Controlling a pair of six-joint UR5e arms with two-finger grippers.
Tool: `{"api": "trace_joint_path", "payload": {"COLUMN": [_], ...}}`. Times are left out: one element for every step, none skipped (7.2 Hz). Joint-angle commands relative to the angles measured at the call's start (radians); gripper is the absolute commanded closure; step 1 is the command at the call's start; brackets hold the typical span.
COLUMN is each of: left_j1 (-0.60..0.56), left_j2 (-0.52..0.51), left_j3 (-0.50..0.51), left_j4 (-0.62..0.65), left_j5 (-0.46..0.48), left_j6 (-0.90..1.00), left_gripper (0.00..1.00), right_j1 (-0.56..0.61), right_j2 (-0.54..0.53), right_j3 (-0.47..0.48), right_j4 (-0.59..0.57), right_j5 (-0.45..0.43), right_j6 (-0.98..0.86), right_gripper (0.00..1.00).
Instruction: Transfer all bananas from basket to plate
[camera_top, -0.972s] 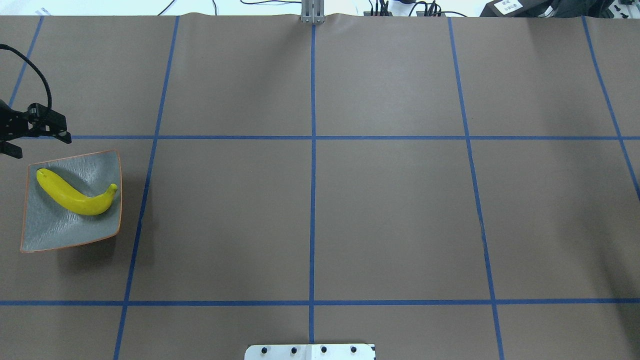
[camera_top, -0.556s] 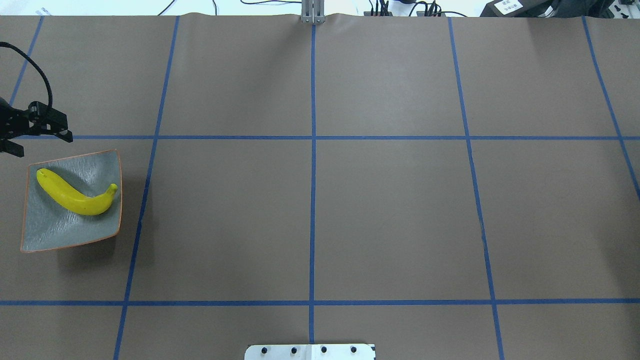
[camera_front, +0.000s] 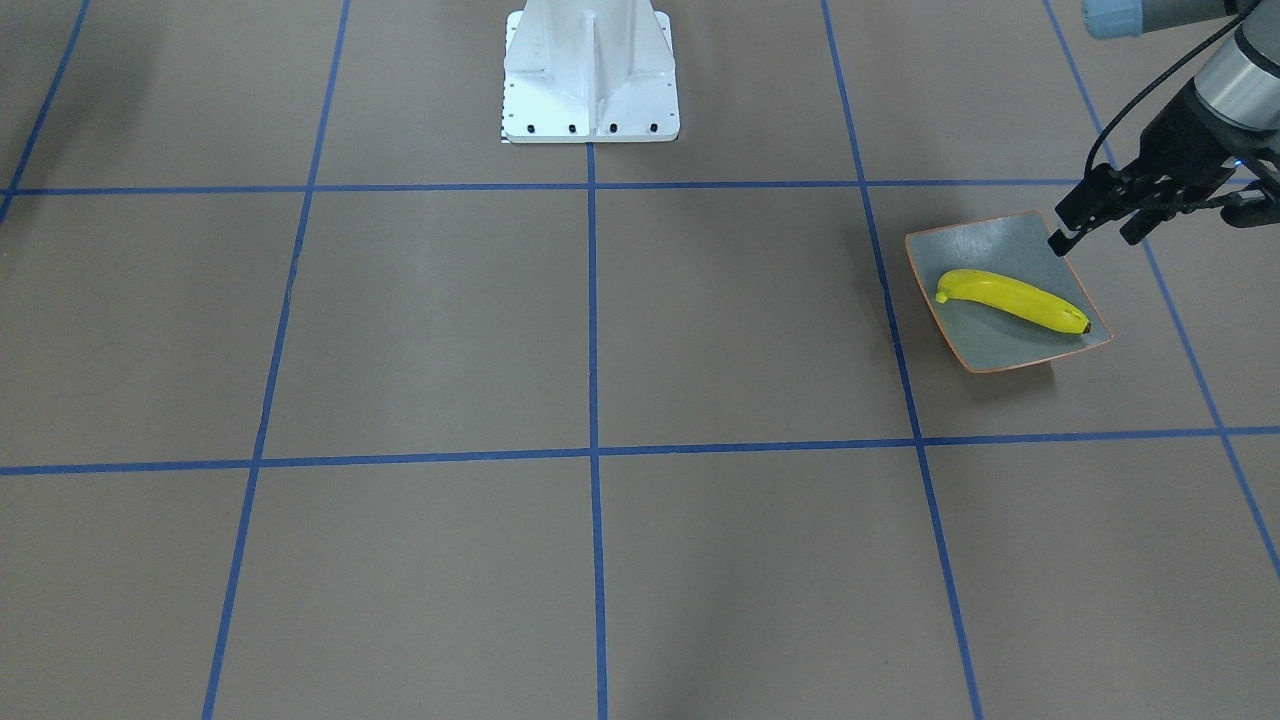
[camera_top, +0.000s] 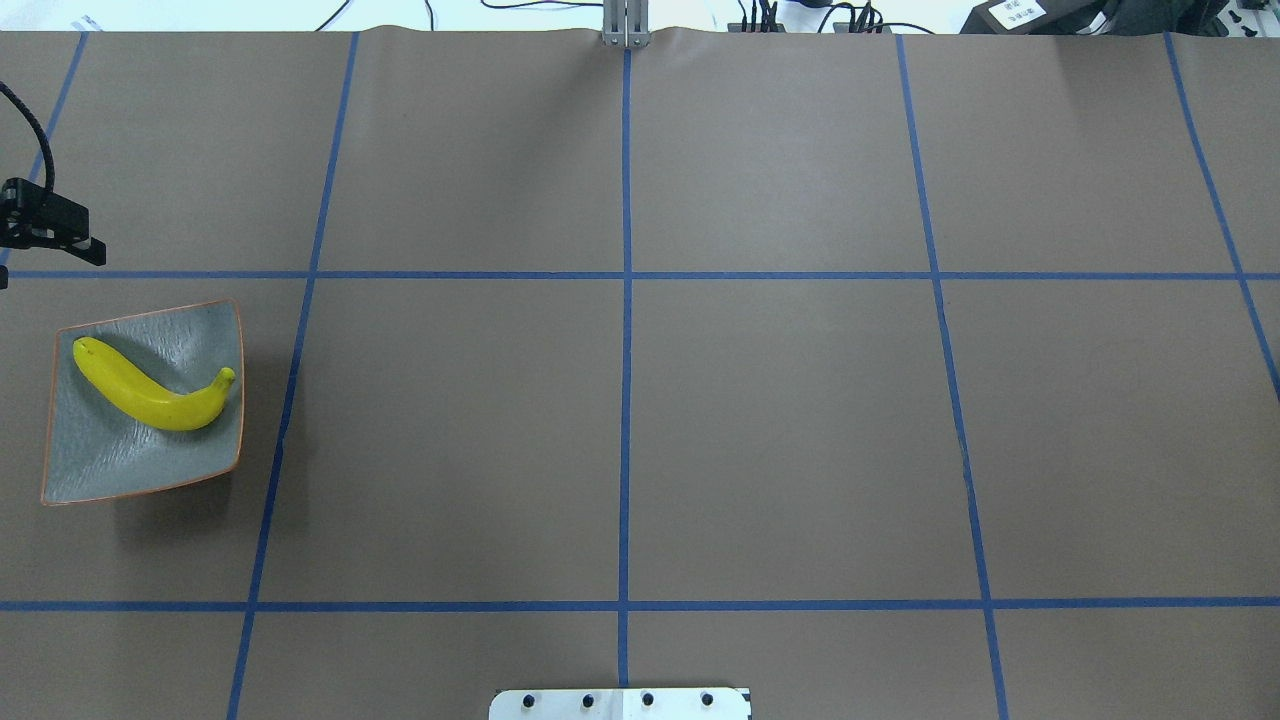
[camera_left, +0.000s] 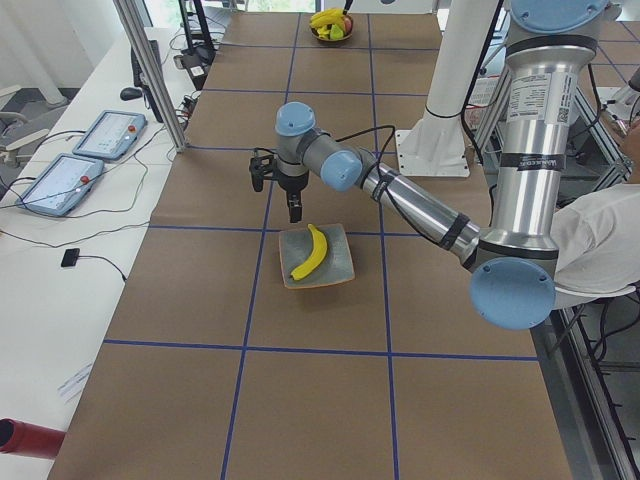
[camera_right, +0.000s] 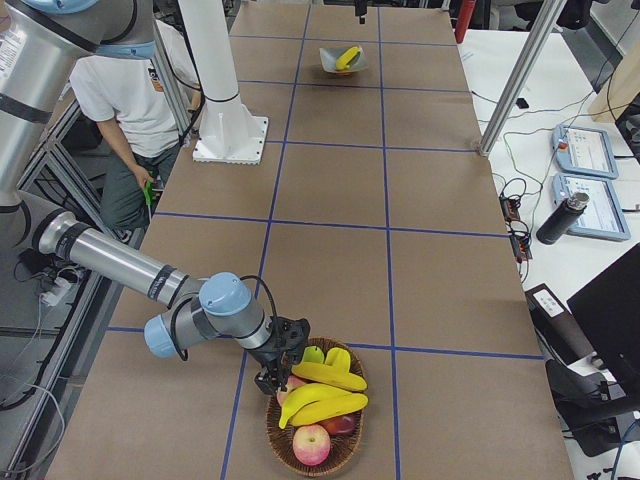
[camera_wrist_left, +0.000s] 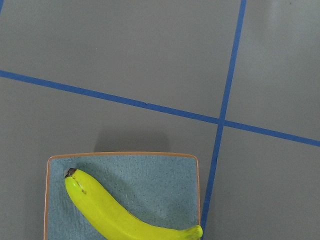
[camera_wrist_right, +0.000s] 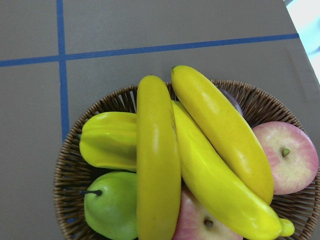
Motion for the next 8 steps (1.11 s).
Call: {"api": "trace_joint_path", "payload": {"left_j1": [-0.002, -0.002, -0.004, -0.002, -0.004, -0.004, -0.005, -0.005], "left_j2": [0.000, 0.001, 0.000, 0.001, 0.000, -0.003, -0.003, -0.002], "left_j3": [-0.002, -0.002, -0.002, 0.000, -0.002, -0.002, -0.005, -0.005], "left_j4": [0.003, 0.003, 0.005, 0.005, 0.006, 0.015, 0.015, 0.015], "left_j5": [-0.003, -0.001, -0.003, -0.001, -0.001, -0.003, -0.003, -0.003], "left_j6": [0.003, 0.003, 0.003, 0.003, 0.001, 0.001, 0.001, 0.001], "left_gripper": [0.00, 0.00, 0.00, 0.00, 0.00, 0.00, 0.00, 0.00], "right_j1": [-0.003, -0.003, -0.009, -0.014, -0.020, -0.056, -0.067, -0.083], "right_j2": [-0.001, 0.001, 0.010, 0.019, 0.025, 0.051, 0.052, 0.062], "right_j3": [-0.035, -0.037, -0.058, -0.063, -0.070, -0.079, -0.081, -0.090], "right_j4": [0.089, 0.091, 0.092, 0.091, 0.089, 0.082, 0.091, 0.086], "right_j5": [0.029, 0.053, 0.055, 0.053, 0.055, 0.055, 0.055, 0.050], "right_j6": [0.006, 0.020, 0.059, 0.067, 0.075, 0.127, 0.141, 0.141], "right_gripper": [0.26, 0.25, 0.25, 0.24, 0.22, 0.22, 0.22, 0.23]}}
